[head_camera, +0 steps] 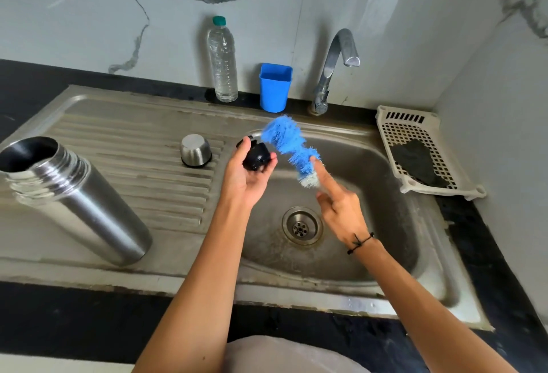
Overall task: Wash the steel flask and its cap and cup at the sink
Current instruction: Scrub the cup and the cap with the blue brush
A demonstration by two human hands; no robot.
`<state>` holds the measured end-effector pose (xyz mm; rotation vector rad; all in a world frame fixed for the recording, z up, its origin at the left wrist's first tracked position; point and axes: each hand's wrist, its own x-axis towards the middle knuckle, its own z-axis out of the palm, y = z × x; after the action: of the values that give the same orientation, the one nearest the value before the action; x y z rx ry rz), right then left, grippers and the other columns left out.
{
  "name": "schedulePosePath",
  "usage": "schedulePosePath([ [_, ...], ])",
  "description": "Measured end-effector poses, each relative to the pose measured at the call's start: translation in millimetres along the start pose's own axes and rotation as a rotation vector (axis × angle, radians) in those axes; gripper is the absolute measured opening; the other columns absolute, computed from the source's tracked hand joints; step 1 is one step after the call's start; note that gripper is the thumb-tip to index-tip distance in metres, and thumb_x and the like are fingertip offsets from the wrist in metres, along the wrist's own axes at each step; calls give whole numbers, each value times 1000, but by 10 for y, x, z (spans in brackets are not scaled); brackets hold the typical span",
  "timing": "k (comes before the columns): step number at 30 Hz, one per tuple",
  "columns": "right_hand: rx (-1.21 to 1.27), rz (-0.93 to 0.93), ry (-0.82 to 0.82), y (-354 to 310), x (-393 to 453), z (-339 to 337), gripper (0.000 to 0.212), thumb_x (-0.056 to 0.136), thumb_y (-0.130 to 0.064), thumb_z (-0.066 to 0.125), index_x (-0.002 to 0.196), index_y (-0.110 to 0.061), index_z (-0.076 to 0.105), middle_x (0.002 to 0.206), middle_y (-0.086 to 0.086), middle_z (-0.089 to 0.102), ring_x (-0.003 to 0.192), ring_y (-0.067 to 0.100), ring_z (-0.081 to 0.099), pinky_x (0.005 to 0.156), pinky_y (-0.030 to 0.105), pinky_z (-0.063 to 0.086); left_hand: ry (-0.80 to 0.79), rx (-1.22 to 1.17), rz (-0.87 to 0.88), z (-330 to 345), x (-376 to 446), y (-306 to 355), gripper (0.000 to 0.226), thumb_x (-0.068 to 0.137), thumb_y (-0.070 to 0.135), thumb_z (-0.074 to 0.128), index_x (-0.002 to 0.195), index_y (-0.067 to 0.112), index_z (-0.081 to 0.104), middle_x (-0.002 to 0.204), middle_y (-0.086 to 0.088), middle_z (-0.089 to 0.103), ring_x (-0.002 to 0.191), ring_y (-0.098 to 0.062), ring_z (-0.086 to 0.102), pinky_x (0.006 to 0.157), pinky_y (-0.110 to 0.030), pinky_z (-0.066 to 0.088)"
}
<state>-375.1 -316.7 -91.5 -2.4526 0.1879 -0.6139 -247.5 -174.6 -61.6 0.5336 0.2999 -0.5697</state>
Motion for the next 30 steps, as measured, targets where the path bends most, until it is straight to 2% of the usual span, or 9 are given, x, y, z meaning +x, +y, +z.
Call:
schedulePosePath([
  [4,5,-111,-51,-88,-94,100,79,82,-2,45,144,-42,19,88,8,62,72,24,57,71,38,52,24,44,-7,26,10,-23,21,97,26,51,101,9,62,99,-12,68,96,-28,62,99,-47,45],
  [8,45,3,42,27,-58,105,81,83,3,47,143,-45,19,88,11,64,69,24,56,71,39,53,32,-81,-20,23,-39,-43,23,98,21,48,103,1,56,105,-21,61,96,-34,59,90,-44,48],
  [12,-3,-121,-59,-46,-85,100,72,84,-11,37,143,-46,16,85,8,61,69,25,57,69,42,54,34,-10,23,12,-15,-34,23,101,9,34,101,2,56,99,-17,64,92,-32,61,74,-46,50],
  [15,4,-15,-23,47,15,64,88,83,2,46,141,-54,11,87,14,65,64,27,56,67,44,53,6,-47,4,-50,9,-35,22,102,14,35,112,3,53,116,-23,59,102,-38,59,90,-50,45],
  [18,-28,-98,-76,21,21,5,81,83,-2,45,142,-49,15,80,10,62,62,25,53,64,39,52,-48,58,27,-80,29,6,32,103,26,34,124,7,50,119,-20,60,104,-37,59,94,-56,43],
  [20,-58,-126,-116,-15,25,12,79,83,-4,43,144,-46,17,78,7,60,63,23,54,64,40,53,-81,147,52,-75,31,34,43,101,41,36,125,9,52,124,-14,61,114,-33,57,93,-54,46],
  [22,-55,-47,-105,16,54,18,81,84,1,46,145,-43,18,77,7,60,60,22,51,64,42,53,-89,206,84,-69,3,27,36,98,41,43,114,11,56,125,-12,60,114,-28,58,87,-47,51],
  [27,3,-63,-96,-16,10,19,83,85,0,48,143,-50,16,86,12,65,58,19,49,64,34,50,-123,202,151,-74,-51,11,21,97,28,47,103,10,55,105,-8,66,97,-21,64,82,-38,55],
  [30,-19,41,-131,-2,45,30,81,88,3,47,143,-43,10,72,11,59,51,9,40,63,36,47,-124,199,162,-51,-75,7,21,97,27,47,95,7,54,92,-10,63,84,-21,62,79,-33,55],
])
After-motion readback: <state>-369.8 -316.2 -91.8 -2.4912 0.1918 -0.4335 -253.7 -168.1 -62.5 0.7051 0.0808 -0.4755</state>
